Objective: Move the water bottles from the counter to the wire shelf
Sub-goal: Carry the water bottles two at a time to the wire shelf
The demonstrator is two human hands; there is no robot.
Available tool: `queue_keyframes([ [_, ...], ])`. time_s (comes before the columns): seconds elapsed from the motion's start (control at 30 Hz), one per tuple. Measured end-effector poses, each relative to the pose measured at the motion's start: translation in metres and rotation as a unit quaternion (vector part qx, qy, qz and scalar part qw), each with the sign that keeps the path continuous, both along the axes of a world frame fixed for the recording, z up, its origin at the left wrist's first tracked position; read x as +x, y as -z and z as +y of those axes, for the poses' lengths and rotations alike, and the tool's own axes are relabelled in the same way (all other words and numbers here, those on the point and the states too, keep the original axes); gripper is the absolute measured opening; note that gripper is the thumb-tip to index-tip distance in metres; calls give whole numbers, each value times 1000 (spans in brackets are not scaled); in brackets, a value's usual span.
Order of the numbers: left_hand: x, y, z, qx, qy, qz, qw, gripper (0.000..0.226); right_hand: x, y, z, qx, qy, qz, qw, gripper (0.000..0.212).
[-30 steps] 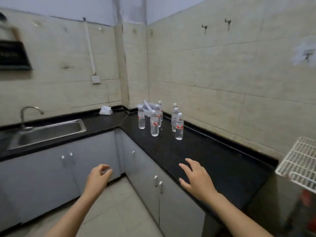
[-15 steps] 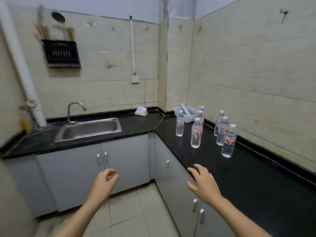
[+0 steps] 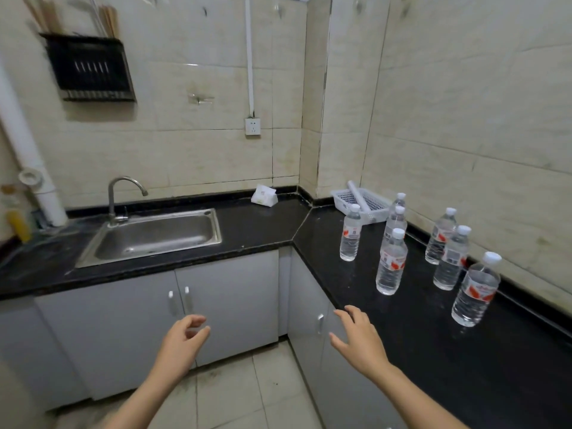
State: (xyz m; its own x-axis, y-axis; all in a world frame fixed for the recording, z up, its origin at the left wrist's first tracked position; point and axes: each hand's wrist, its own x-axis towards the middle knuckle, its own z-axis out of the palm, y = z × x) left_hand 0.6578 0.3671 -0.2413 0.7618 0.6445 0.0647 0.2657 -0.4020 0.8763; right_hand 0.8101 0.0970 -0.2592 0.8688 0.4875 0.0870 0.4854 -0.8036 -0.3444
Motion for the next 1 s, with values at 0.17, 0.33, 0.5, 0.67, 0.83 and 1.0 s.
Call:
queue_keyframes([
  [0.17,76,19,45,-24,13,-11,1000,18,57,11,30,-21,34,0,999,55],
  [0.33,179,23,84,-44,64,-26,997,18,113,10,49,7,130,8,991,55],
  [0.5,274,18,102,-61,158,-32,985,18,149,7,60,26,237,23,971,54],
  [0.67,331,41,86,-91,240,7,967,21,149,25,57,12,310,57,949,52],
  [0.83,377,71,54,-103,292,50,950,16,157,37,34,35,385,77,919,51],
  [1.0,420,72,16,-93,346,76,930,19,184,43,14,71,430,73,897,55],
])
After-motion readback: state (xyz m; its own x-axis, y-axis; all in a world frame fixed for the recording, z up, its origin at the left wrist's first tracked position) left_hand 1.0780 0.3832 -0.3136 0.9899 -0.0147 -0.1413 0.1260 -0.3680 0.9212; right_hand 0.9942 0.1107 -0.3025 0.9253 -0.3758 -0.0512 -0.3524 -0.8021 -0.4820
